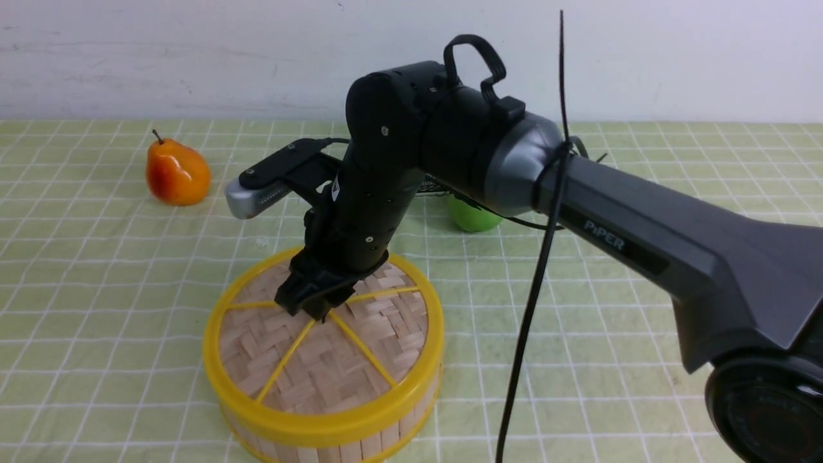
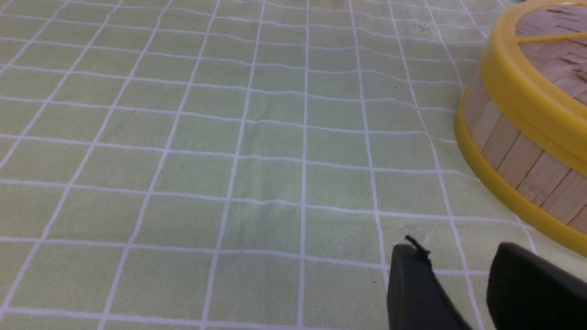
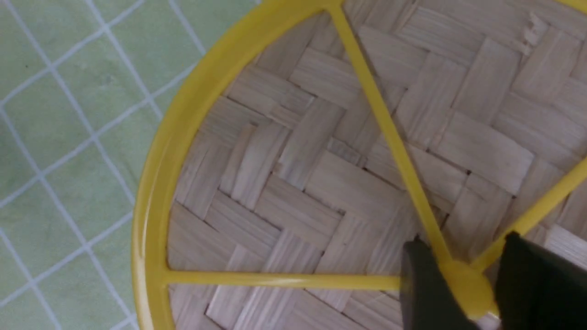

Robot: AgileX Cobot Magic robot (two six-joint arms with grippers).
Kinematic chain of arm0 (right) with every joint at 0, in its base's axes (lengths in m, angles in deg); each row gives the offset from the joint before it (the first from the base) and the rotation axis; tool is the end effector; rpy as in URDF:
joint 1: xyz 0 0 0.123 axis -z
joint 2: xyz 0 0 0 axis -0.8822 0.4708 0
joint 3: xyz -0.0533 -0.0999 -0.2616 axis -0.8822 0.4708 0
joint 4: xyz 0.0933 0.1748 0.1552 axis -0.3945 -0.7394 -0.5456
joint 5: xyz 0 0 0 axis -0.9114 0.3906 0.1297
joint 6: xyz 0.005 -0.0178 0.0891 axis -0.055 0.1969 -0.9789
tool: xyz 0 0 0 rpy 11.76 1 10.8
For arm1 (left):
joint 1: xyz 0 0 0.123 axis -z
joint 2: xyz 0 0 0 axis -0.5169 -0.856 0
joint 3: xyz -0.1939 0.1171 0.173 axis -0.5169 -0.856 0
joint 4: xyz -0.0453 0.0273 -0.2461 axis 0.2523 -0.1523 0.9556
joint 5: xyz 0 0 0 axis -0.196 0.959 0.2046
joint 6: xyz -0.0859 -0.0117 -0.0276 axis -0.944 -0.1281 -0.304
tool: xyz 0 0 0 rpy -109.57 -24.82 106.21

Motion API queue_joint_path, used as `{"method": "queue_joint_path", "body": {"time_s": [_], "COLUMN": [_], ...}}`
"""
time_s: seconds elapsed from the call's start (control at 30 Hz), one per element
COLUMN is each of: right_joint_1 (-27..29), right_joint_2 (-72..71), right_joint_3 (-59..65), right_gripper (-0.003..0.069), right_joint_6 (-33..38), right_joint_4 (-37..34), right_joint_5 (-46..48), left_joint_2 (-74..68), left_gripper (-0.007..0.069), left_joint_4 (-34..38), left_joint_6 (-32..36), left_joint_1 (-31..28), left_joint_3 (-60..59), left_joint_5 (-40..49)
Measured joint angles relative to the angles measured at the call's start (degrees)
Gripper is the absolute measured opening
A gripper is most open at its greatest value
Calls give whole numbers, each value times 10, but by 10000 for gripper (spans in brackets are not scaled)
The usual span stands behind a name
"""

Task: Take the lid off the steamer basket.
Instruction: Use the right arm to lift the lid of the steamer, then use the right arm to place the steamer lid on the table

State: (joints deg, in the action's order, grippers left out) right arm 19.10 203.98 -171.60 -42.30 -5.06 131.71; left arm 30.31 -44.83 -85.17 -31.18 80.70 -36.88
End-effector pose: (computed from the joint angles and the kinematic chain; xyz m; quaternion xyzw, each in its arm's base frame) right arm 0.3518 0.3533 0.2607 -0.4335 0.8675 0.1694 0.1754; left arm 0.0520 0.0005 0.1678 -0.0596 0.8101 -0.0387 0.5819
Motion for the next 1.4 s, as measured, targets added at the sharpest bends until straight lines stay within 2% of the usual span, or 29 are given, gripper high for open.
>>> {"method": "queue_joint_path", "body": {"time_s": [0.1,0.13,0.4,0.53,0.73,0.83,0.9,0.97,1.03,1.1,1.2,1.23,1.33,1.4], "right_joint_1": [0,0,0,3,55,87,141,162,223,250,292,293,294,290], "right_joint_2": [0,0,3,-46,-175,-231,-296,-319,-375,-399,-435,-436,-431,-419], "right_joint_3": [-1,-1,-61,-96,-86,-36,62,108,250,324,487,495,611,643], "right_gripper": [90,75,79,79,79,79,79,79,79,79,79,79,79,79], "right_joint_6": [3,4,6,6,5,5,5,5,5,5,5,5,8,16], "right_joint_4": [-6,-6,7,38,50,52,55,56,56,51,26,26,2,-6], "right_joint_5": [-2,-3,51,57,59,58,58,58,54,34,-70,-78,-205,-259], "left_joint_2": [0,0,0,0,0,0,0,0,0,0,0,0,0,0], "left_gripper": [239,239,239,239,239,239,239,239,239,239,239,239,239,239], "left_joint_4": [0,0,0,0,0,0,0,0,0,0,0,0,0,0], "left_joint_6": [0,0,0,0,0,0,0,0,0,0,0,0,0,0], "left_joint_1": [0,0,0,0,0,0,0,0,0,0,0,0,0,0], "left_joint_3": [0,0,0,0,0,0,0,0,0,0,0,0,0,0], "left_joint_5": [0,0,0,0,0,0,0,0,0,0,0,0,0,0]}}
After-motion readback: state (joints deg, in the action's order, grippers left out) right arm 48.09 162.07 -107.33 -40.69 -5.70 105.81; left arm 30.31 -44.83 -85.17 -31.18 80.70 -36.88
